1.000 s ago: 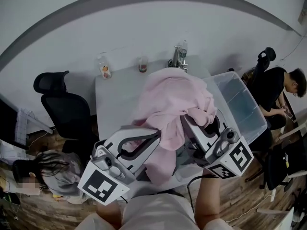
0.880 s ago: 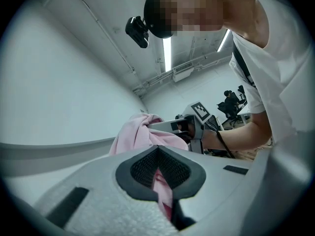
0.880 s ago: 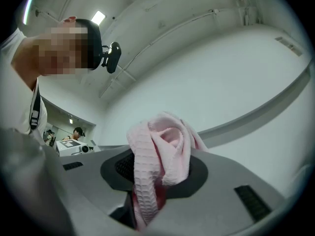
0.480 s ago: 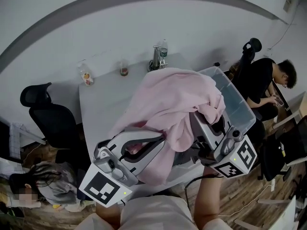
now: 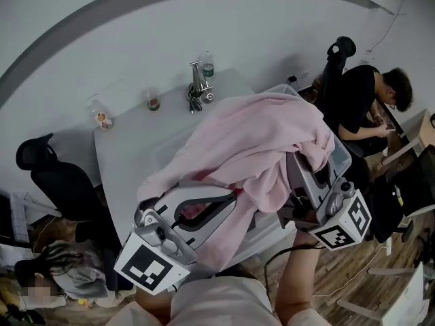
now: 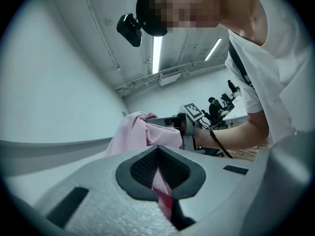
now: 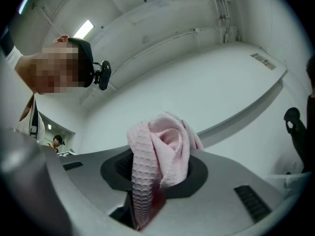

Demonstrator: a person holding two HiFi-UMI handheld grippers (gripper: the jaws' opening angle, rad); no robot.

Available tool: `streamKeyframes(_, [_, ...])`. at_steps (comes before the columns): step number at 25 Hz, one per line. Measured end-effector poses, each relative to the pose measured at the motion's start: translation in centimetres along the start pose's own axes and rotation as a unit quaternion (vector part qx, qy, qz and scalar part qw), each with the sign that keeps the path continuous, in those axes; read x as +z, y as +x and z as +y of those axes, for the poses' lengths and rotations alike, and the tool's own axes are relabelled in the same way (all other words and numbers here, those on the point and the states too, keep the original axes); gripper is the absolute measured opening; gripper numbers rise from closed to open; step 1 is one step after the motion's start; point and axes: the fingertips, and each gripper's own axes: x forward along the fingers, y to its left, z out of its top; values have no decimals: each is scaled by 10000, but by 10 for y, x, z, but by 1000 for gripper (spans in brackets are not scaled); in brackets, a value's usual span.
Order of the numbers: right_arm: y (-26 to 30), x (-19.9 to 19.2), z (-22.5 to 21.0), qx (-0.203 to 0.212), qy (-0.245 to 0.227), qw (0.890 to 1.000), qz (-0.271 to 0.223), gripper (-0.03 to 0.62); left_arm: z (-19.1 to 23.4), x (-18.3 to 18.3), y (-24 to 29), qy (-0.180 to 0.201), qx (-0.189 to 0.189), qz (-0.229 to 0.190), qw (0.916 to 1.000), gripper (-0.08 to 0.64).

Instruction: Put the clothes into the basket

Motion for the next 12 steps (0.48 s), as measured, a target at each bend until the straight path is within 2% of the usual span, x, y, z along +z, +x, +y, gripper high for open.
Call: streamKeyframes(12, [-60,-4,-92,-839,99,9964,96,120,-8,-30,84,-298,-513,18,9982,3])
